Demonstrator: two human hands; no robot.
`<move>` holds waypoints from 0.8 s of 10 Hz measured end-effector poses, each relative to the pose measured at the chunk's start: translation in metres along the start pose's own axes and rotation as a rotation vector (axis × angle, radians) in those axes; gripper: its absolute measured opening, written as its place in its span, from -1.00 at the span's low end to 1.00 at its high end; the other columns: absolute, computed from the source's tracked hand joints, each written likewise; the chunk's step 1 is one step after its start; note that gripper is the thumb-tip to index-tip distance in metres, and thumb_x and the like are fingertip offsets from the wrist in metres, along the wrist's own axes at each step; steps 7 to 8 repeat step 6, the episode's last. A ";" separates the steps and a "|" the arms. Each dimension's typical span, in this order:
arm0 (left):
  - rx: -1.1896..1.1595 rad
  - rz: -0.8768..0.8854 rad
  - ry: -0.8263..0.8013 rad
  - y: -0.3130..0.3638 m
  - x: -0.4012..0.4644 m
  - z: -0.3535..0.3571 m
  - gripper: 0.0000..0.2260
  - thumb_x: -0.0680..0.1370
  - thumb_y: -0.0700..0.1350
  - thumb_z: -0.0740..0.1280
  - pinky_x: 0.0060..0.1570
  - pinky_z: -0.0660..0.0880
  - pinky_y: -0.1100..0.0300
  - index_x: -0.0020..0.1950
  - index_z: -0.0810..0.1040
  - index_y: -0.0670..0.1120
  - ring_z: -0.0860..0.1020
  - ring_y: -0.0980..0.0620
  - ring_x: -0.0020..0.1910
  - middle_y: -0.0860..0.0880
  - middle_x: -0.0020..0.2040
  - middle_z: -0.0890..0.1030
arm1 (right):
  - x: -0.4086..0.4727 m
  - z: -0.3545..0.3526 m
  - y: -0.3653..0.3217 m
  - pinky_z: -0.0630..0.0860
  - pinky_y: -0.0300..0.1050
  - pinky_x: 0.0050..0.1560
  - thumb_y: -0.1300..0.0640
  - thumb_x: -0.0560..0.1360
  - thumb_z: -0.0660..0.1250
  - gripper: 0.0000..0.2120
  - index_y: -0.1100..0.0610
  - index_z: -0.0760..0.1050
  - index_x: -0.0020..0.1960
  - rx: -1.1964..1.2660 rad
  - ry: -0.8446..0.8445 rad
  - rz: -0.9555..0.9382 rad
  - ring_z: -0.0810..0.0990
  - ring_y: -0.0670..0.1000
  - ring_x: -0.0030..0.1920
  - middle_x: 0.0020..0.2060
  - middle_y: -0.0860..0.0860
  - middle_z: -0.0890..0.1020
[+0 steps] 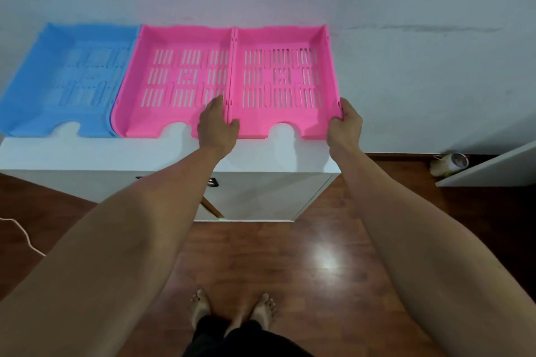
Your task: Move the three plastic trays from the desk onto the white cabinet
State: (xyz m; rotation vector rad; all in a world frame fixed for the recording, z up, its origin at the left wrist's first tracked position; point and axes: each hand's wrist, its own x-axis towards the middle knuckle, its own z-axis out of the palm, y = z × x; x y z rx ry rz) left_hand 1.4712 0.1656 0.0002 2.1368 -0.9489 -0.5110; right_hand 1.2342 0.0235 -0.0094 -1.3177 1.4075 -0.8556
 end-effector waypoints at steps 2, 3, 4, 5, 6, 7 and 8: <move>0.130 -0.001 0.035 -0.006 0.002 0.001 -0.29 0.61 -0.04 0.42 0.62 0.11 -0.27 0.67 0.17 -0.11 0.24 -0.18 0.64 -0.11 0.65 0.30 | 0.003 0.004 0.005 0.39 -0.22 0.04 0.42 0.44 0.01 -0.50 0.13 0.53 0.21 -0.019 0.024 -0.007 0.46 0.01 0.00 0.05 -0.03 0.51; 0.157 -0.018 0.037 -0.005 0.000 0.001 -0.29 0.62 -0.01 0.41 0.62 0.06 -0.25 0.68 0.16 -0.09 0.22 -0.18 0.65 -0.10 0.65 0.29 | -0.002 0.001 0.001 0.30 -0.36 -0.14 0.47 0.46 0.01 -0.52 0.02 0.45 0.13 -0.062 -0.004 0.000 0.43 -0.13 -0.18 -0.01 -0.03 0.49; 0.152 -0.014 0.042 -0.006 0.000 0.002 -0.31 0.62 -0.01 0.40 0.61 0.02 -0.22 0.67 0.17 -0.10 0.22 -0.17 0.65 -0.10 0.65 0.30 | -0.004 -0.003 0.000 0.23 -0.39 -0.18 0.45 0.44 0.01 -0.55 0.00 0.38 0.10 -0.076 -0.043 -0.034 0.35 -0.24 -0.26 -0.18 -0.18 0.43; 0.168 -0.037 0.017 -0.004 -0.001 0.000 -0.32 0.61 0.04 0.40 0.60 0.07 -0.24 0.66 0.22 -0.09 0.25 -0.17 0.63 -0.11 0.63 0.32 | -0.005 -0.008 0.000 0.37 -0.26 -0.07 0.45 0.47 0.02 -0.54 0.01 0.42 0.15 -0.139 -0.056 -0.044 0.41 -0.20 -0.20 -0.06 -0.10 0.49; 0.193 -0.058 -0.013 -0.006 0.005 0.002 -0.29 0.58 0.12 0.42 0.58 0.13 -0.24 0.64 0.25 -0.08 0.29 -0.18 0.61 -0.12 0.61 0.36 | 0.002 -0.007 0.003 0.56 -0.14 0.03 0.45 0.51 0.06 -0.56 0.23 0.49 0.30 -0.180 -0.039 -0.060 0.53 -0.04 -0.14 0.03 0.02 0.58; 0.193 -0.058 -0.013 -0.006 0.005 0.002 -0.29 0.58 0.12 0.42 0.58 0.13 -0.24 0.64 0.25 -0.08 0.29 -0.18 0.61 -0.12 0.61 0.36 | 0.002 -0.007 0.003 0.56 -0.14 0.03 0.45 0.51 0.06 -0.56 0.23 0.49 0.30 -0.180 -0.039 -0.060 0.53 -0.04 -0.14 0.03 0.02 0.58; 0.193 -0.058 -0.013 -0.006 0.005 0.002 -0.29 0.58 0.12 0.42 0.58 0.13 -0.24 0.64 0.25 -0.08 0.29 -0.18 0.61 -0.12 0.61 0.36 | 0.002 -0.007 0.003 0.56 -0.14 0.03 0.45 0.51 0.06 -0.56 0.23 0.49 0.30 -0.180 -0.039 -0.060 0.53 -0.04 -0.14 0.03 0.02 0.58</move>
